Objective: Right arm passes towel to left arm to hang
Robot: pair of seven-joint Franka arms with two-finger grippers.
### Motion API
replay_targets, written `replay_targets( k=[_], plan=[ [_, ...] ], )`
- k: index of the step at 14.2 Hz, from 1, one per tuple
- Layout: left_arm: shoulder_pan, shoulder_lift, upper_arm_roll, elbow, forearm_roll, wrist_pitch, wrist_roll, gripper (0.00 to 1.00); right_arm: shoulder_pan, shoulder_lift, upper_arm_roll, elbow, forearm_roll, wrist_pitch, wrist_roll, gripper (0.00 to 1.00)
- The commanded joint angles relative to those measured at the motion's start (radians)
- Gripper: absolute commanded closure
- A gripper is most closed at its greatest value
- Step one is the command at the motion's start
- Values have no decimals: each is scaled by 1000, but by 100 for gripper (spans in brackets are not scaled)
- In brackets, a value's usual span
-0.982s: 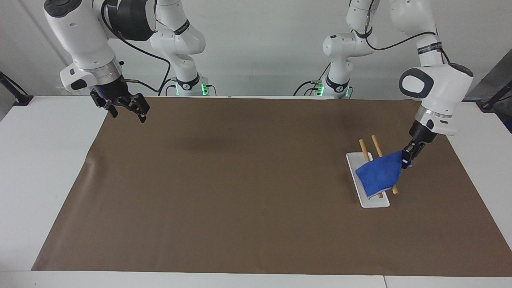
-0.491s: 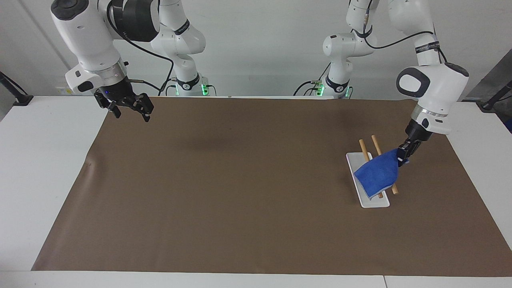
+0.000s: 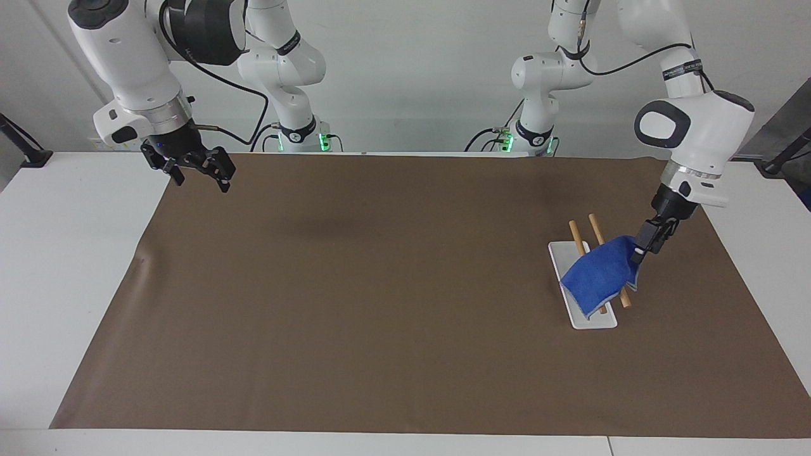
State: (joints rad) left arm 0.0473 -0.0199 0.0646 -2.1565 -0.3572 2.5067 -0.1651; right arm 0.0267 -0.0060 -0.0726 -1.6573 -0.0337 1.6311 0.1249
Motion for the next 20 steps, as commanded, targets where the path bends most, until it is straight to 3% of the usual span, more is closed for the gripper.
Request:
replay_targets(
  k=[1, 3, 6, 9, 13, 17, 20],
  plan=[
    [6, 21, 23, 49, 90, -40, 21, 1, -7, 0, 4, 7, 11, -20, -21, 0],
    [5, 50, 27, 136, 90, -141, 19, 2, -7, -6, 4, 7, 11, -20, -37, 0],
    [5, 107, 46, 341, 103, -405, 16, 2, -7, -46, 4, -2, 11, -25, -40, 0],
    [2, 98, 46, 397, 156, -501, 15, 2, -8, -51, 5, -4, 9, -30, -41, 0],
    [-7, 97, 15, 559, 280, -762, 18, 3, -10, -52, 1, 13, 84, -79, -41, 0],
    [-9, 66, -77, 613, 356, -919, 18, 3, -5, -57, 4, 4, 58, -80, -42, 0],
    [-17, 17, -114, 557, 357, -931, 19, 0, 4, -63, 5, -5, 19, -79, -41, 0]
  ],
)
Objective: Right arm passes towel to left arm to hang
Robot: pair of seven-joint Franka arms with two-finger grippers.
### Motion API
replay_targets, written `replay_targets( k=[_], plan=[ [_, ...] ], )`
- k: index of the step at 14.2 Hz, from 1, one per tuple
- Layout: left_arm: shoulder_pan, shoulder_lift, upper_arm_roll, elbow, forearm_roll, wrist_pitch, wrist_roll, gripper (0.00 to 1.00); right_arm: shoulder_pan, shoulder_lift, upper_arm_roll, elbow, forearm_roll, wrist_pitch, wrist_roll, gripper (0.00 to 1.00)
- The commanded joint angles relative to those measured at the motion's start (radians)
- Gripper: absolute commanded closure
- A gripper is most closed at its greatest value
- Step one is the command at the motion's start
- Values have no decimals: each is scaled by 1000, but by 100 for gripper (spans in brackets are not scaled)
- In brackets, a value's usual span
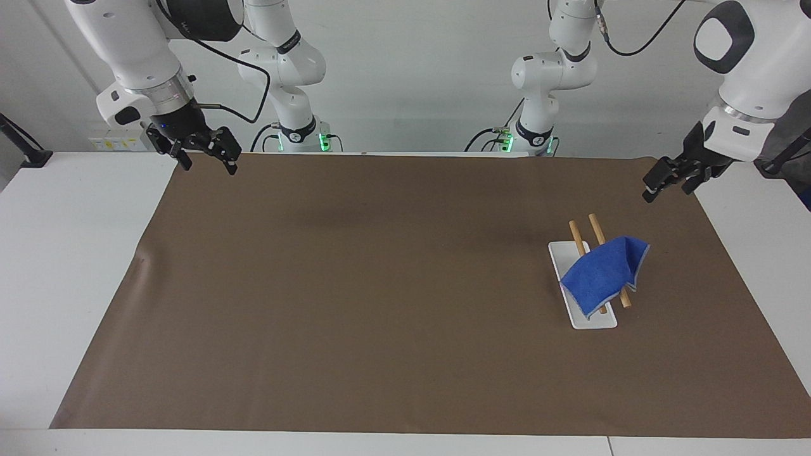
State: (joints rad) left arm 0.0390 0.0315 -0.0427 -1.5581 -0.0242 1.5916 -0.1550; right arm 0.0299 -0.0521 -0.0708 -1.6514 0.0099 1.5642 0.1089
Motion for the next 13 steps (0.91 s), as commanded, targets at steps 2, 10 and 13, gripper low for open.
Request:
replay_targets(
  k=[2, 10, 13],
  plan=[
    [-7, -39, -6, -45, 24, -19, 9, 0, 1, -17, 5, -11, -27, -12, -25, 0],
    [-31, -45, -43, -43, 130, 19, 8, 0, 1, -18, 6, -16, -25, -7, -25, 0],
    [-24, -45, -46, -46, 121, 7, 9, 0, 1, -18, 6, -16, -25, -7, -25, 0]
  ],
)
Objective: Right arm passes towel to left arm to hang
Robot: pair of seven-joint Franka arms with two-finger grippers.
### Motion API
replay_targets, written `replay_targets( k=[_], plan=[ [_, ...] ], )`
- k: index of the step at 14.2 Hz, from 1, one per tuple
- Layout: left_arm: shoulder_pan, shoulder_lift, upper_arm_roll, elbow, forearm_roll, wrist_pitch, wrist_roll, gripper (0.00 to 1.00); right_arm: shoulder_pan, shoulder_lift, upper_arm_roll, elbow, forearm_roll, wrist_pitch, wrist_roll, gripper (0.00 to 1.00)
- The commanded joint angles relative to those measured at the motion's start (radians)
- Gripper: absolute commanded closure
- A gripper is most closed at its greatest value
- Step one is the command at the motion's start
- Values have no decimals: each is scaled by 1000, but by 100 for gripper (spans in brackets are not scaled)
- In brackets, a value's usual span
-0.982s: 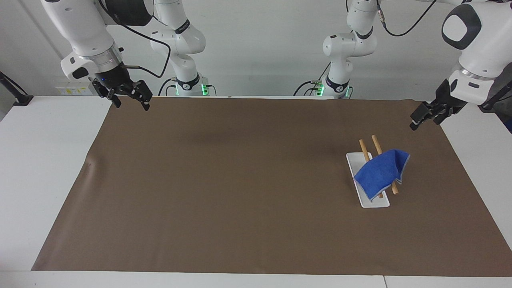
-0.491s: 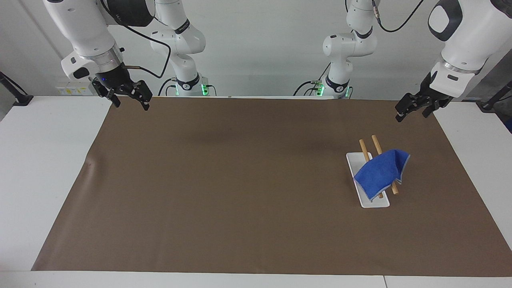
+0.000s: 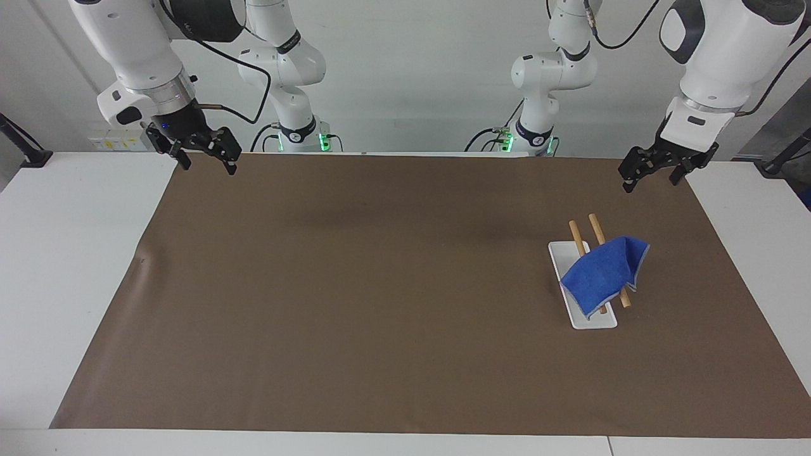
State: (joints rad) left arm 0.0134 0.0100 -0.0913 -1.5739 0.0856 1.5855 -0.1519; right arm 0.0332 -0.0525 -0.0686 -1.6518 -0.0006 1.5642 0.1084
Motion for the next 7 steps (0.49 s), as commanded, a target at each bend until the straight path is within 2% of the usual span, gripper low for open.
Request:
replay_targets(
  k=[1, 7],
  plan=[
    [2, -24, -1, -32, 11, 19, 3, 0, -3, -18, 4, -16, -13, -7, -24, 0],
    [2, -24, -16, -17, 6, 28, 8, 0, -7, -18, 4, -17, -15, -6, -27, 0]
  ],
)
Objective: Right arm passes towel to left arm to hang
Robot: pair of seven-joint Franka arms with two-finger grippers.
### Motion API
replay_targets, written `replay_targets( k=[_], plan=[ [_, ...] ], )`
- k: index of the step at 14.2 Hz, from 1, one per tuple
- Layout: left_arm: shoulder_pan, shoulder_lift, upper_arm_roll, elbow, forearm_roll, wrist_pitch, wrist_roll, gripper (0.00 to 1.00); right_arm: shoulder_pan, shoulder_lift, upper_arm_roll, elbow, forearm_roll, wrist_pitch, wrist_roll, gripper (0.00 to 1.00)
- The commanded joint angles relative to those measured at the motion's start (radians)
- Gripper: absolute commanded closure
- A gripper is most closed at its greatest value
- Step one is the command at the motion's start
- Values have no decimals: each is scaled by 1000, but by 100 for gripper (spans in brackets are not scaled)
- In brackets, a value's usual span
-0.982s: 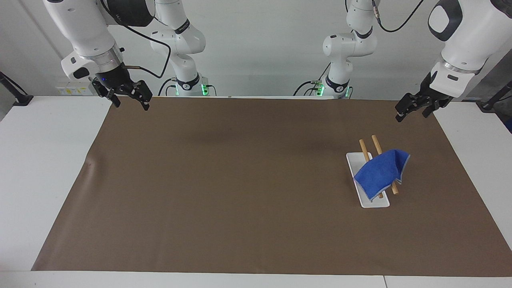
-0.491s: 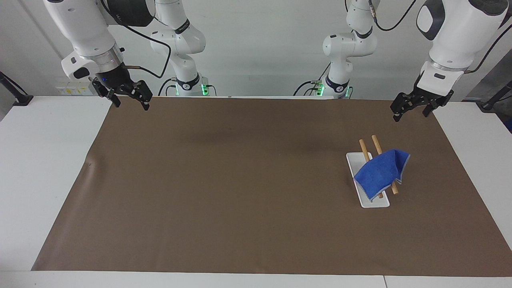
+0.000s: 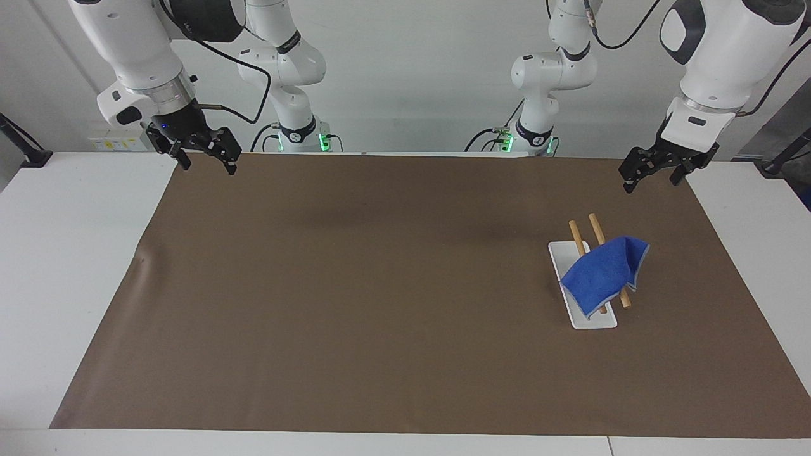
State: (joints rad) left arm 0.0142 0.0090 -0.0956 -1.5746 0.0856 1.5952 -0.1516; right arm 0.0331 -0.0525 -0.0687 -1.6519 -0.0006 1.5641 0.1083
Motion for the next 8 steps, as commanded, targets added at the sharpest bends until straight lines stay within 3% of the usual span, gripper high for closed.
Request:
replay_targets(
  k=[1, 8],
  plan=[
    [1, -23, -16, -13, 5, 25, 6, 0, -7, -18, 4, -20, -13, -6, -27, 0],
    [9, -29, -7, -22, -46, 42, 3, 0, -13, -21, 4, -22, -13, -7, -29, 0]
  ],
)
